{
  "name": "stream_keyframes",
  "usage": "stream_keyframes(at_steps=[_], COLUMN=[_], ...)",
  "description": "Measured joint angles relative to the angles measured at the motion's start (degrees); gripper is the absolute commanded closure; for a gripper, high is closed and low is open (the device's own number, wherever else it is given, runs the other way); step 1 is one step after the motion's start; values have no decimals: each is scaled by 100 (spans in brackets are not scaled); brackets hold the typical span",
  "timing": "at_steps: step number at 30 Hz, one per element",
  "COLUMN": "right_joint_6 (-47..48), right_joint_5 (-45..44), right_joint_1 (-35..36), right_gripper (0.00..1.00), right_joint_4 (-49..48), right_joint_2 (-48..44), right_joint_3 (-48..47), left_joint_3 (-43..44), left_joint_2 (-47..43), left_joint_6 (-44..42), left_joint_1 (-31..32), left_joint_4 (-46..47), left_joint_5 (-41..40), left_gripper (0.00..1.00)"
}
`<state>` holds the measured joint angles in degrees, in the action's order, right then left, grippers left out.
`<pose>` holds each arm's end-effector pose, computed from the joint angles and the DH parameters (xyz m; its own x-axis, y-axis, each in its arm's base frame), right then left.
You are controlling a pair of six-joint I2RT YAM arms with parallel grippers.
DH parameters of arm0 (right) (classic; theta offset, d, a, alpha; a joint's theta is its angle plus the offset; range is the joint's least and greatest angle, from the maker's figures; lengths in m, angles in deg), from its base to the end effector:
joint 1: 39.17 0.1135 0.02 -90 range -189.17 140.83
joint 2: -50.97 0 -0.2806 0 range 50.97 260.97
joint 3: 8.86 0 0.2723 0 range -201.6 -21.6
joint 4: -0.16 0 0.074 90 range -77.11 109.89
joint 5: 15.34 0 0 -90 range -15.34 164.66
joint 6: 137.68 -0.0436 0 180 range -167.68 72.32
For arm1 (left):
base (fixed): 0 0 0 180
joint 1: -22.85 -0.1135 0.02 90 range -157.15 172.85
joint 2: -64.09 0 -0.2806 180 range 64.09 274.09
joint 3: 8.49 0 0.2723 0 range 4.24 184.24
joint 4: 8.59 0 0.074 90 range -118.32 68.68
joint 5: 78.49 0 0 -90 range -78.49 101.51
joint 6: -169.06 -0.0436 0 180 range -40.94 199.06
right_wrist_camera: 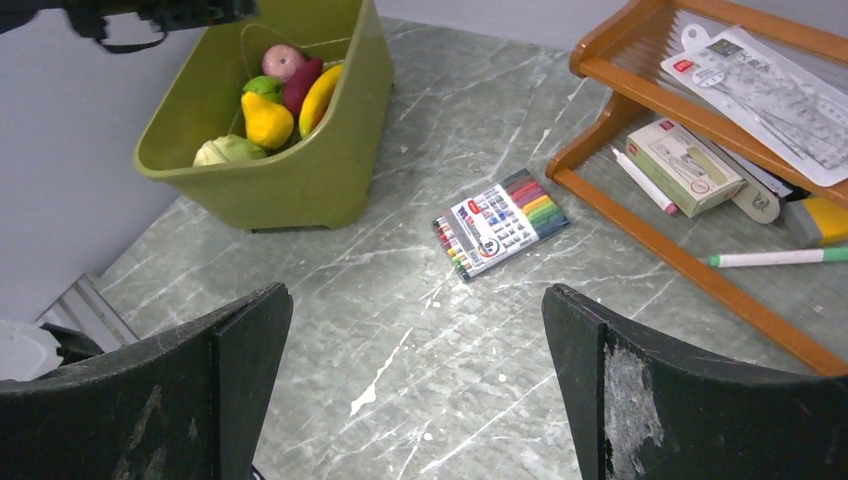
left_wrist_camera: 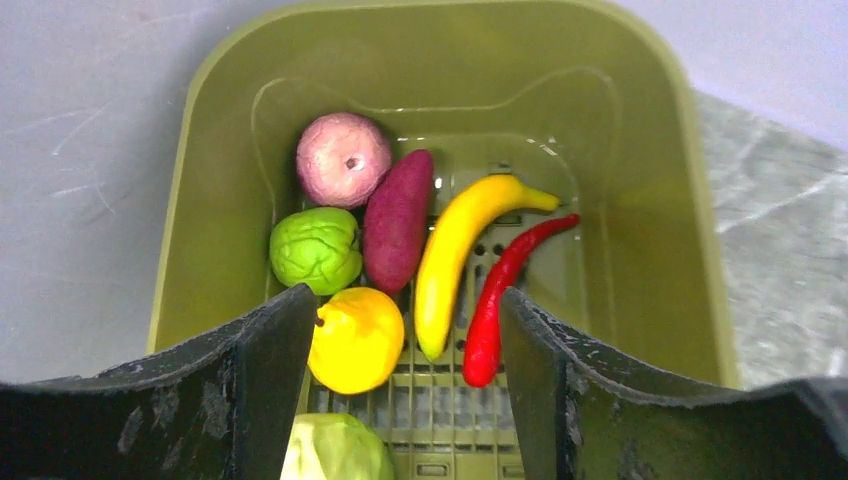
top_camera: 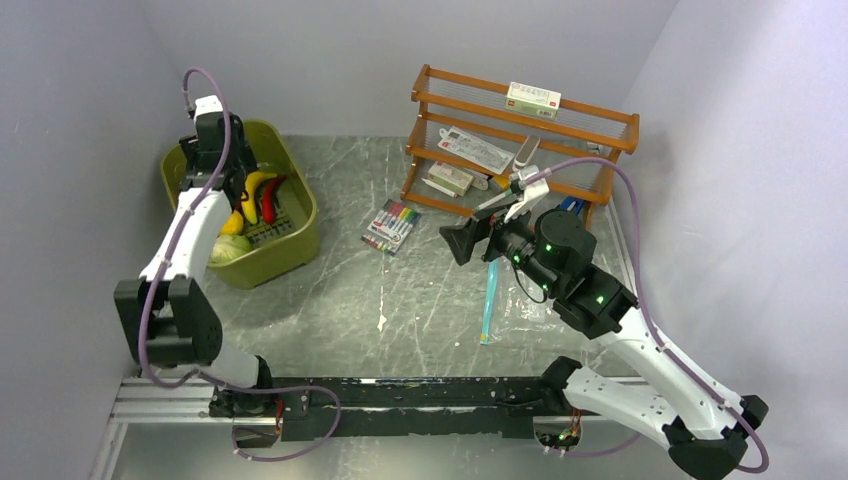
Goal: Place the food in the zip-top bag and seal the zipper
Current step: Pick up the zipper food storage bag at the center of the board.
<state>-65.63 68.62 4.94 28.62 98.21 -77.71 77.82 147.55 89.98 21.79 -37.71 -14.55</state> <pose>0.1462 0.1353 0.4058 -0.2717 0.1635 -0.9484 -0.5607 0.7740 0.2940 0.3611 0.0258 0.3557 -0.3568 -0.1768 -0.9173 -0.4869 0.8732 0.0210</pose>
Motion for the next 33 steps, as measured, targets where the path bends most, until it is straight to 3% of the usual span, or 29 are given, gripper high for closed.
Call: stream_keyframes(at_steps=[8, 13, 23, 33], right_joint_6=[138, 258, 317, 234], right_joint_5=[118, 68, -57, -39], right_joint_1=[0, 0, 0, 0], right_gripper=[3, 3, 4, 4], right_joint_4=[155, 354, 782, 1071], right_joint_2=[57, 26, 219, 225], right_joint_3=[-146, -479, -1316, -1329], left_joint_3=[485, 852, 1058, 1475], left_joint_2=[1373, 2127, 2765, 3379], left_joint_6=[-20, -160, -389, -522], left_joint_1=[-251, -328, -584, -796], left_joint_4=[321, 549, 815, 962], left_joint_5=[-348, -498, -734, -780], left_gripper=[20, 18, 24, 22])
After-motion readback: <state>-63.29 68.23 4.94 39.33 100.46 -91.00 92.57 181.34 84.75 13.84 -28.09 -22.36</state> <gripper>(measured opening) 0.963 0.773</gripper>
